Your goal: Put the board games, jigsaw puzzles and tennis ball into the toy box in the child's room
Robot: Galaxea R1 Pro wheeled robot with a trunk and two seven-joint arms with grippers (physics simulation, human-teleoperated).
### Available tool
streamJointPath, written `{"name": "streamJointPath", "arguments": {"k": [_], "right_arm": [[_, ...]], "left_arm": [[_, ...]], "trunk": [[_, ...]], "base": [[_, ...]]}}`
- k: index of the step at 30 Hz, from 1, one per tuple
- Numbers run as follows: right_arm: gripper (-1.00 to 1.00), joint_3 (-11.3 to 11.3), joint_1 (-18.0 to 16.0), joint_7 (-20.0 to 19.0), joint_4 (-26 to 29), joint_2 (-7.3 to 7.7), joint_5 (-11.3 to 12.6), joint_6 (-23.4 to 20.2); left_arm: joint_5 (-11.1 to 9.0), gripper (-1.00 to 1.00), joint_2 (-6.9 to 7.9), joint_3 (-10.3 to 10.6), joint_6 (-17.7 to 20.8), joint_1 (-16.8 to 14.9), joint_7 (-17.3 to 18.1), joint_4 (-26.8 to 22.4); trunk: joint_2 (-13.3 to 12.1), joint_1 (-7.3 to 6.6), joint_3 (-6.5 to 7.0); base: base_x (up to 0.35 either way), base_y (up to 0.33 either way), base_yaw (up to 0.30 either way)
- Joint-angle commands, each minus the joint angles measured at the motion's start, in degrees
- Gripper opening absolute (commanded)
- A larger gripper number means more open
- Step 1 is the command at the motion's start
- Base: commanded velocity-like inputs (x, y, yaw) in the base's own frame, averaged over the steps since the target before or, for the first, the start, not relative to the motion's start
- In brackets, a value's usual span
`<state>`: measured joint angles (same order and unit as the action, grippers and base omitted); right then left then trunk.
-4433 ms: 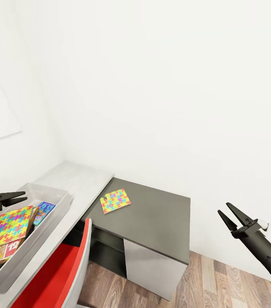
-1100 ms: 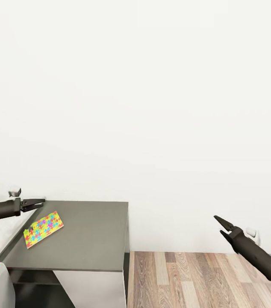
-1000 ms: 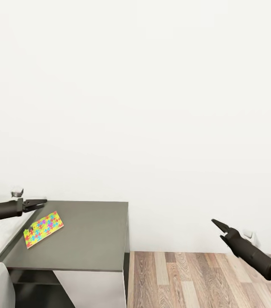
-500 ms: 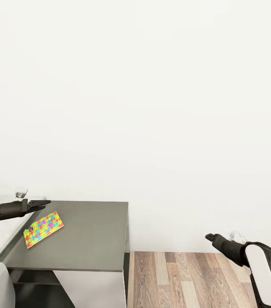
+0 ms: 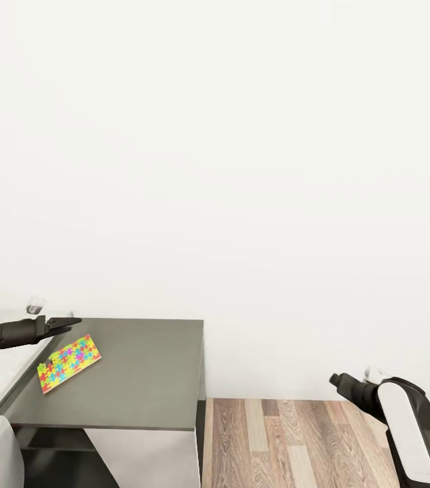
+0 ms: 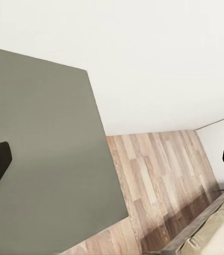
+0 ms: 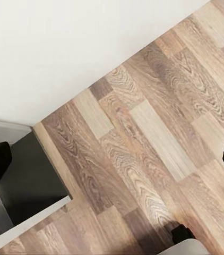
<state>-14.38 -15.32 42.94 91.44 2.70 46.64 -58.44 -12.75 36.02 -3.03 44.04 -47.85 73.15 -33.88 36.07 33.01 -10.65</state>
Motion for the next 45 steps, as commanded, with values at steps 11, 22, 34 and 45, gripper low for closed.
{"name": "streamJointPath", "arguments": {"k": [11, 22, 34, 45], "right_arm": [[1.00, 0.1, -0.1, -0.6, 0.1, 0.19, 0.6, -0.2], [1.00, 0.3, -0.1, -0.6, 0.1, 0.15, 0.6, -0.3], [1.00, 0.3, -0.1, -0.7, 0.1, 0.09, 0.6, -0.2], [1.00, 0.3, -0.1, -0.7, 0.1, 0.04, 0.6, -0.2]], "left_arm": [[-0.2, 1.00, -2.24, -0.1, 0.6, -0.6, -10.8, -0.2], [-0.2, 1.00, -8.72, 0.0, 0.6, -1.0, -36.1, -2.7], [-0.3, 1.00, -11.50, -0.2, 0.6, -1.0, -51.7, -3.5], [-0.3, 1.00, -11.58, -0.3, 0.4, -1.0, -56.4, -3.5]], "trunk": [[0.1, 0.02, -0.58], [0.1, 0.02, -1.59], [0.1, 0.02, -2.40], [0.1, 0.02, -3.09]], "base": [[0.000, 0.000, 0.000], [0.000, 0.000, 0.000], [0.000, 0.000, -0.161], [0.000, 0.000, -0.148]]}}
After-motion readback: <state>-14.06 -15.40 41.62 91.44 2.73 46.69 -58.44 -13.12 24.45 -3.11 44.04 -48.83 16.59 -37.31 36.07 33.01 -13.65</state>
